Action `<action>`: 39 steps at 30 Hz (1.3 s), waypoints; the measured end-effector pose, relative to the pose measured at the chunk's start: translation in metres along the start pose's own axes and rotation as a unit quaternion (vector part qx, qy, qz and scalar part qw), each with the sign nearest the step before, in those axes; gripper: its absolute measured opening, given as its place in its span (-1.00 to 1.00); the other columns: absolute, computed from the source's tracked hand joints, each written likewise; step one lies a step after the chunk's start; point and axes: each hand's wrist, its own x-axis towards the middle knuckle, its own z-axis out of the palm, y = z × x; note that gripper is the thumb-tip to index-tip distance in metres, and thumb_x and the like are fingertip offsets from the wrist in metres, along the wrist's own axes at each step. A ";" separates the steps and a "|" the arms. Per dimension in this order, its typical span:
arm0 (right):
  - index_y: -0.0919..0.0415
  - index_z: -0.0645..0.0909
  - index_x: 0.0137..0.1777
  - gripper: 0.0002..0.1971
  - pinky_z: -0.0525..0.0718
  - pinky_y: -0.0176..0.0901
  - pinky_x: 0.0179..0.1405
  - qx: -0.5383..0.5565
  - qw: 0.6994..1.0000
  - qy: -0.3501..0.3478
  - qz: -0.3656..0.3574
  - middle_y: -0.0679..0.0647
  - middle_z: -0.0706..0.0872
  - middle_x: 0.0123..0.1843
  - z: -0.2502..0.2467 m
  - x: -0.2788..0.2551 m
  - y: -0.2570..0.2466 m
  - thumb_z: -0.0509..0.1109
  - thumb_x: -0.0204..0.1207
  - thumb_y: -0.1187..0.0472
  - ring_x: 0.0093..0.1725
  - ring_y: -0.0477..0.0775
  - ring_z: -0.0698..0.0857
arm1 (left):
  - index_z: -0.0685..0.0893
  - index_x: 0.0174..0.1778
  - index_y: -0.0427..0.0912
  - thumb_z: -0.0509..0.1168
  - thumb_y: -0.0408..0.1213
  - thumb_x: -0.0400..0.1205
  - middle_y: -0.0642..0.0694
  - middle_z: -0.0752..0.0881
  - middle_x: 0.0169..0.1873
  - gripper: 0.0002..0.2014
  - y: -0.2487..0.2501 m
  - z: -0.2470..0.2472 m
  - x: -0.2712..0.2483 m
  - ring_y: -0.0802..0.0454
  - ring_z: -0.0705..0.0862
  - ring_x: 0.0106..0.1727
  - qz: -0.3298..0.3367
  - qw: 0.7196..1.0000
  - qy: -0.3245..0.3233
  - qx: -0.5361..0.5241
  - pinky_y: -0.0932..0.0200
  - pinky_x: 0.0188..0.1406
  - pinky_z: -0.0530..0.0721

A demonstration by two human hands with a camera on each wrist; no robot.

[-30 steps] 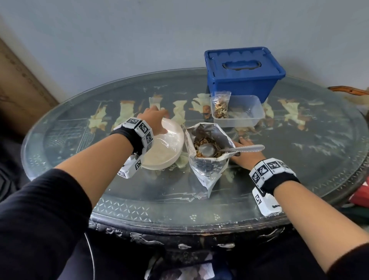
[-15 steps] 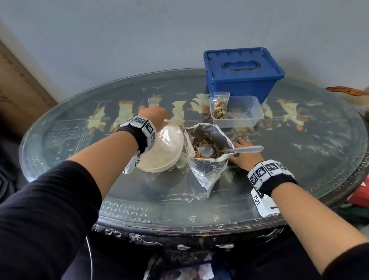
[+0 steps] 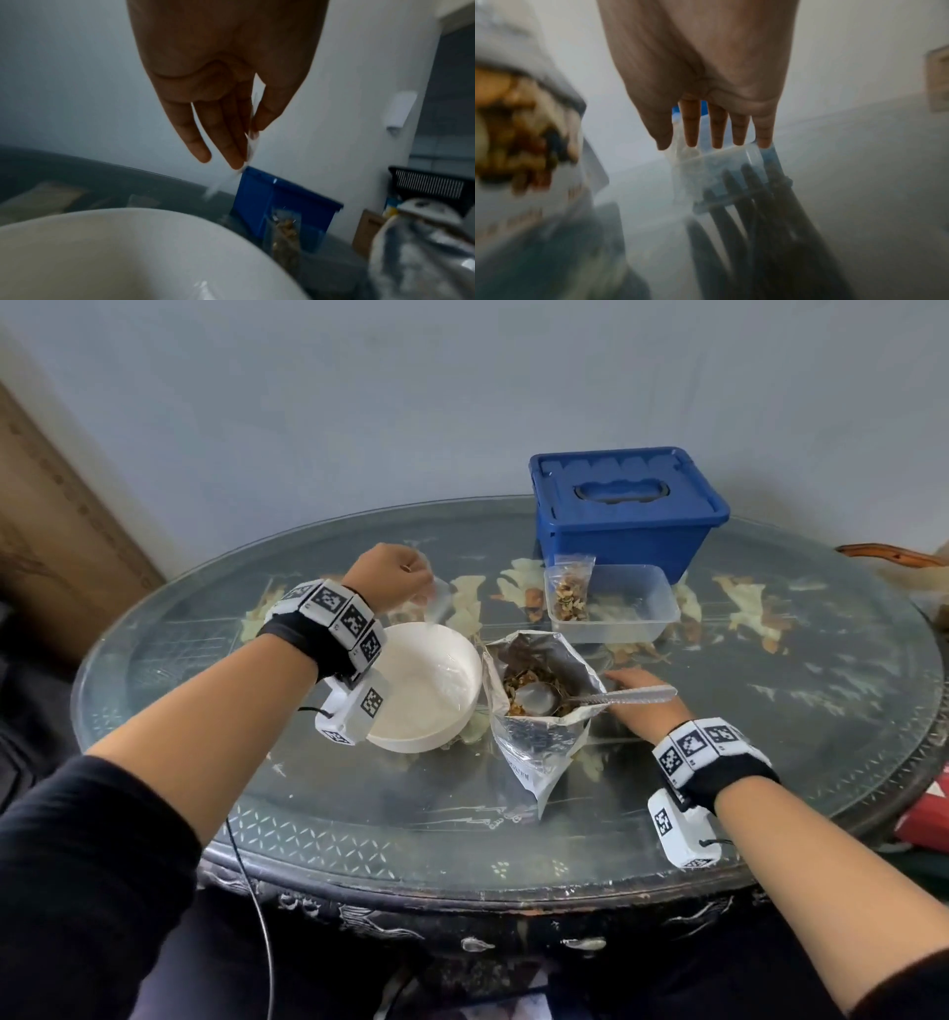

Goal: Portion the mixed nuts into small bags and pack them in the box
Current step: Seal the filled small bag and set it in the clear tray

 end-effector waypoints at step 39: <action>0.24 0.62 -0.30 -0.80 0.45 -0.39 -0.35 0.240 0.953 0.106 -0.153 -0.08 0.60 -0.42 -0.052 -0.125 -0.158 0.44 0.51 0.17 -0.43 -0.21 0.52 | 0.17 0.56 0.00 0.22 0.15 0.42 -0.14 0.36 0.52 -0.22 0.026 0.043 -0.137 -0.17 0.17 0.60 0.301 0.951 0.058 0.047 -0.23 0.54 0.19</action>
